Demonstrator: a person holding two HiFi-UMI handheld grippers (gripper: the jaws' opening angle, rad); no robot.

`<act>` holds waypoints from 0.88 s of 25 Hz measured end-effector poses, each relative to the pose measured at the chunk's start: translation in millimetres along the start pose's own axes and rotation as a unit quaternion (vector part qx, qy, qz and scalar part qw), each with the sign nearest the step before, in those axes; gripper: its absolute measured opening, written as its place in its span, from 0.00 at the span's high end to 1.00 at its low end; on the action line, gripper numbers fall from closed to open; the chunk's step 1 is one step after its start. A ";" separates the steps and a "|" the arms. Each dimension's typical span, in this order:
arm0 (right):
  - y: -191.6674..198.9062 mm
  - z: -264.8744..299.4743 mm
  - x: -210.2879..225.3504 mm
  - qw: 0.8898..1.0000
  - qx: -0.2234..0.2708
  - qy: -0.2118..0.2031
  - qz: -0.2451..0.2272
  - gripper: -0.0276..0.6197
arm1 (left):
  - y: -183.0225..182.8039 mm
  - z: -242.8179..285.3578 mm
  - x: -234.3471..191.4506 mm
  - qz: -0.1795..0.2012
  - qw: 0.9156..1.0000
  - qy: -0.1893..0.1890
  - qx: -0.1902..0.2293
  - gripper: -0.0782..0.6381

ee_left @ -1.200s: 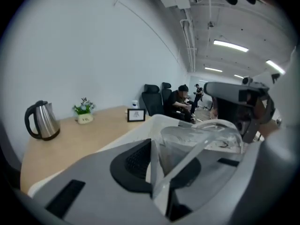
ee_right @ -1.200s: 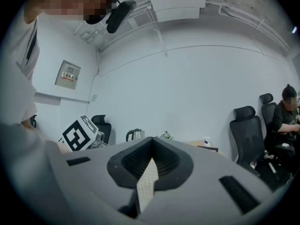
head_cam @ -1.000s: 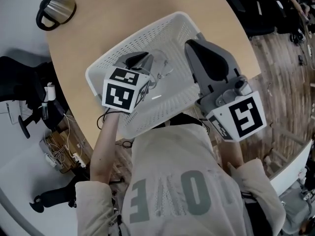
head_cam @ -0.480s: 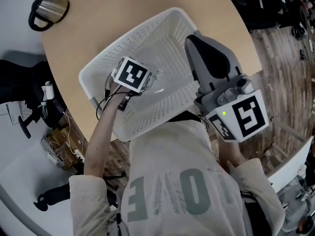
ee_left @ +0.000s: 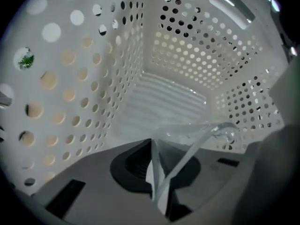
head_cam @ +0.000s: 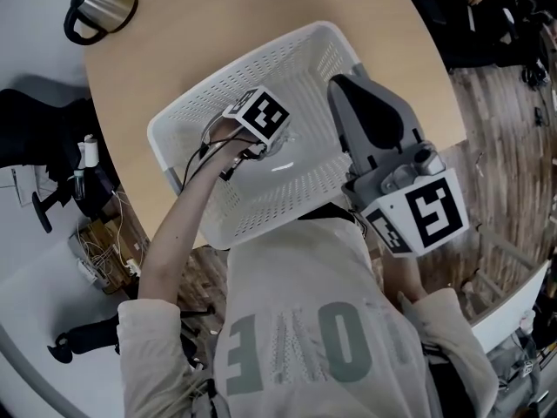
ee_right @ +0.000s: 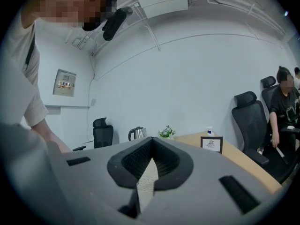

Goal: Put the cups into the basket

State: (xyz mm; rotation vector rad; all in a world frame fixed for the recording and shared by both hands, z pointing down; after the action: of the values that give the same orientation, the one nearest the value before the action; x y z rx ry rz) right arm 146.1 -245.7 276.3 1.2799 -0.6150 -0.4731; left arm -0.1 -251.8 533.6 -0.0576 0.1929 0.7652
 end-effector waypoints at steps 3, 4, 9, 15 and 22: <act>1.2 -1.0 -0.4 1.000 0.000 -0.002 0.001 0.96 | -0.8 6.9 3.4 -0.017 1.000 0.023 0.001 0.84; 1.5 -0.8 -0.4 1.000 0.000 -0.002 0.002 0.96 | -1.7 7.4 3.2 -0.020 0.999 0.026 0.004 0.84; 1.3 0.1 -2.5 1.000 0.001 -0.002 0.003 0.96 | -7.6 -0.4 2.4 -0.018 0.999 0.024 0.019 0.84; 2.4 -2.8 -5.2 1.000 0.001 -0.001 0.004 0.96 | -3.9 3.3 6.7 -0.027 0.999 0.026 0.021 0.83; -1.6 -4.4 -11.8 1.000 0.009 -0.004 -0.001 0.96 | -15.9 -20.2 5.6 -0.038 0.997 0.032 0.065 0.81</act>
State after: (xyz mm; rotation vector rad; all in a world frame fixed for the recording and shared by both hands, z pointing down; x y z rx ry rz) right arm 140.2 -235.3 272.2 1.2957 -0.6251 -0.4748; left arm 11.8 -261.9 512.4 0.0341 0.2993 0.6733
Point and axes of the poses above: the fingertips, and each gripper's own axes: z forward along the fingers, x to its right, y out of its underside, the point moved 6 cm from there along -z, backward along the fingers, and after that the axes turned 3 degrees about -x, right-handed, at the moved point
